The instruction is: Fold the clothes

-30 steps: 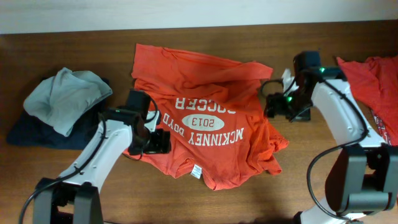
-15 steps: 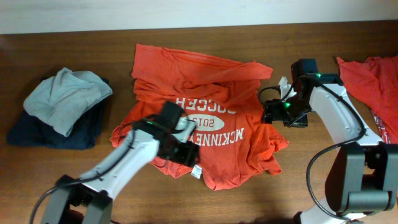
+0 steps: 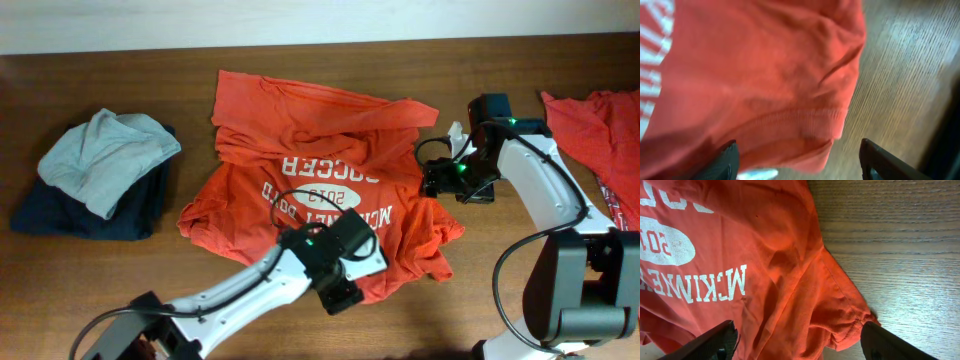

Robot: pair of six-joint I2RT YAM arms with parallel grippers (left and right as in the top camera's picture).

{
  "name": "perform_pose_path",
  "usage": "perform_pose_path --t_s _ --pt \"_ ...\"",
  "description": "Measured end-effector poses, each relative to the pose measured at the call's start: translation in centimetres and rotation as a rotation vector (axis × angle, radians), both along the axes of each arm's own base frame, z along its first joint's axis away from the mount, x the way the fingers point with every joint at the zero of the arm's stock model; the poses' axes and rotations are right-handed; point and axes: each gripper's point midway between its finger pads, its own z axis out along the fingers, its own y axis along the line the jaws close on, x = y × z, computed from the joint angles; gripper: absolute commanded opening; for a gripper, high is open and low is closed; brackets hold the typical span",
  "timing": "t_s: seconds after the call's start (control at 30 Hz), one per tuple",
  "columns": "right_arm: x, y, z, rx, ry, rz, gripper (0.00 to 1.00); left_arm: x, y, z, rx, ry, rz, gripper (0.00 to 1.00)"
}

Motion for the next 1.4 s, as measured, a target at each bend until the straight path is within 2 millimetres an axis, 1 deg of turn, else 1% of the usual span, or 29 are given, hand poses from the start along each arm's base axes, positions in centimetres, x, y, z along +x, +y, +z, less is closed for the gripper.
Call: perform_pose_path --t_s 0.03,0.1,0.13,0.23,0.3,0.33,0.37,0.4,0.43,0.47,0.53,0.7,0.8,0.83,0.93,1.0,1.1,1.13,1.27,1.33,1.4 --pt "0.0 0.0 0.0 0.0 0.0 0.0 0.84 -0.1 -0.3 -0.3 0.004 -0.007 -0.022 0.78" --pt "0.0 0.0 0.0 0.0 0.0 0.0 0.84 -0.7 -0.5 -1.3 0.033 -0.01 -0.071 0.84" --pt "0.0 0.0 0.0 0.0 0.0 0.0 0.84 -0.9 -0.5 -1.7 0.049 -0.007 -0.094 0.86" --pt "0.0 0.0 0.0 0.0 0.0 0.0 0.84 -1.9 0.0 -2.5 0.095 0.007 -0.155 0.86" --pt "-0.1 0.0 0.0 0.0 0.002 -0.001 0.84 -2.4 0.2 -2.7 0.116 0.008 -0.187 0.84" --pt "-0.1 0.0 0.0 0.0 0.004 0.0 0.84 -2.6 0.2 -2.7 0.121 0.005 -0.202 0.78" --pt "-0.1 0.0 0.0 0.0 0.004 0.0 0.84 -2.7 0.2 -2.7 0.124 0.002 -0.211 0.63" --pt "-0.1 0.0 0.0 0.0 0.004 0.0 0.84 -2.7 0.2 -2.7 0.125 -0.002 -0.22 0.36" --pt "-0.1 0.0 0.0 0.0 0.004 0.0 0.84 -2.7 0.2 -2.7 0.125 -0.002 -0.223 0.18" --pt "-0.1 0.0 0.0 0.0 0.003 0.0 0.84 -2.7 0.2 -2.7 0.126 -0.004 -0.227 0.1" --pt "0.0 0.0 0.0 0.0 0.001 -0.001 0.84 -2.6 0.2 -2.7 0.127 -0.007 -0.228 0.0" --pt "0.1 0.0 0.0 0.0 -0.005 -0.001 0.84 -2.6 0.4 -2.8 0.137 -0.003 -0.202 0.01" --pt "0.6 0.0 0.0 -0.001 -0.025 -0.001 0.84 -3.5 2.1 -2.6 0.212 0.05 -0.159 0.01" --pt "0.9 0.0 0.1 0.0 -0.035 -0.001 0.84 -4.0 3.1 -2.4 0.255 0.081 -0.142 0.01" --pt "2.2 0.0 0.2 -0.002 -0.092 -0.002 0.84 -5.3 5.2 -1.5 0.351 0.156 -0.08 0.01" --pt "3.6 -0.1 0.5 -0.002 -0.151 -0.01 0.84 -6.1 6.3 -1.0 0.403 0.196 -0.008 0.0" --pt "5.8 -0.1 1.1 0.001 -0.239 -0.034 0.82 -6.9 7.1 -0.7 0.436 0.252 0.074 0.0" --pt "6.8 -0.2 1.4 0.004 -0.276 -0.049 0.79 -7.1 7.3 -0.5 0.442 0.274 0.107 0.01" --pt "9.4 -0.2 2.5 0.018 -0.382 -0.099 0.72 -7.7 8.1 -0.2 0.473 0.328 0.204 0.0" --pt "10.5 -0.2 2.8 0.026 -0.422 -0.121 0.7 -8.1 8.7 0.1 0.501 0.355 0.248 0.01" --pt "11.5 -0.3 2.7 0.031 -0.449 -0.134 0.67 -8.4 9.4 0.4 0.531 0.379 0.28 0.01"
